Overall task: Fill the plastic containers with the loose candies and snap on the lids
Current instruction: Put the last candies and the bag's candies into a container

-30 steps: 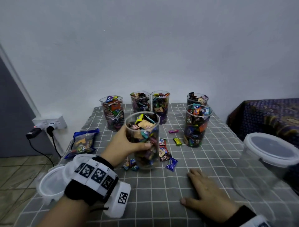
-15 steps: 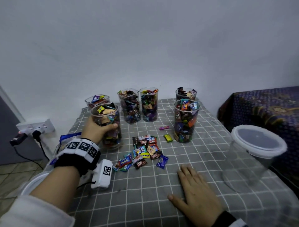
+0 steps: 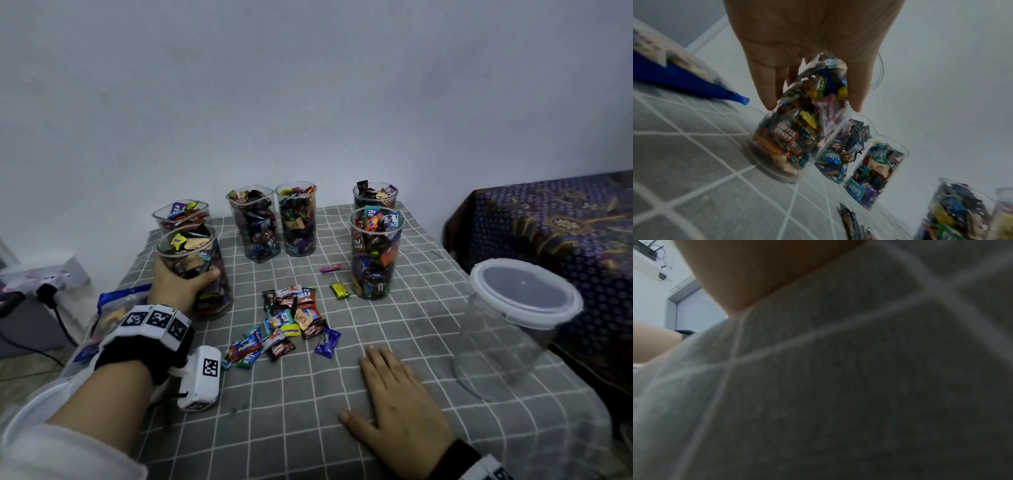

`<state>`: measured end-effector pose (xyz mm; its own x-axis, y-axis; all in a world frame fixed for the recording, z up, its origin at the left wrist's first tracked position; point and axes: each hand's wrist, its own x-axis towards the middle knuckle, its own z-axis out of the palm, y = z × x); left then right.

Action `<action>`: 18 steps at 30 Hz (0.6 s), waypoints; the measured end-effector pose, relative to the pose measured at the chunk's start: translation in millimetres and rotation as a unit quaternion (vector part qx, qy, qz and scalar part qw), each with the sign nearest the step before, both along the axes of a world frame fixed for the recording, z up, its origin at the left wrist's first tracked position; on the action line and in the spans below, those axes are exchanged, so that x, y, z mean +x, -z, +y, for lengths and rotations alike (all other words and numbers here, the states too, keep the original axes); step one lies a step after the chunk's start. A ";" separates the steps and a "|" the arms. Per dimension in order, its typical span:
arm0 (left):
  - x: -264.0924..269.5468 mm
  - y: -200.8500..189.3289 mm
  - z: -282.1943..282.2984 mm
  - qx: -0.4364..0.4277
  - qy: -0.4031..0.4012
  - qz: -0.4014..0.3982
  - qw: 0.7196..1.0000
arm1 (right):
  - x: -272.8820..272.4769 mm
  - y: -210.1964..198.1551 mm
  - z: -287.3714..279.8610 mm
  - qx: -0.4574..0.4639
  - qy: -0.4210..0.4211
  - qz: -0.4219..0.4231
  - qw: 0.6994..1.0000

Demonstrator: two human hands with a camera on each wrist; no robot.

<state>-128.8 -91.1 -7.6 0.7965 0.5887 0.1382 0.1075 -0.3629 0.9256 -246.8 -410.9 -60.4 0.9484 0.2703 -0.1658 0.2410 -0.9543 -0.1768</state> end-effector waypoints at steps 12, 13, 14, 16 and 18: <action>-29.6 -45.7 -38.7 0.040 -0.038 -0.160 0.986 | -0.3 -5.7 -3.9 0.037 -0.058 0.021 0.997; -31.9 -51.8 -46.7 0.043 -0.021 -0.179 0.983 | 1.6 -8.6 -6.4 0.034 -0.058 0.019 0.998; -34.0 -57.2 -54.9 0.045 -0.002 -0.189 0.981 | 3.3 -7.2 -8.9 0.027 -0.053 0.020 0.998; -38.6 -66.6 -74.6 0.051 0.049 -0.200 0.977 | 5.1 -12.2 -16.2 0.024 -0.037 0.022 0.999; -43.1 -73.4 -97.3 0.050 0.111 -0.198 0.973 | 9.8 -13.3 -26.0 0.021 -0.020 0.025 0.999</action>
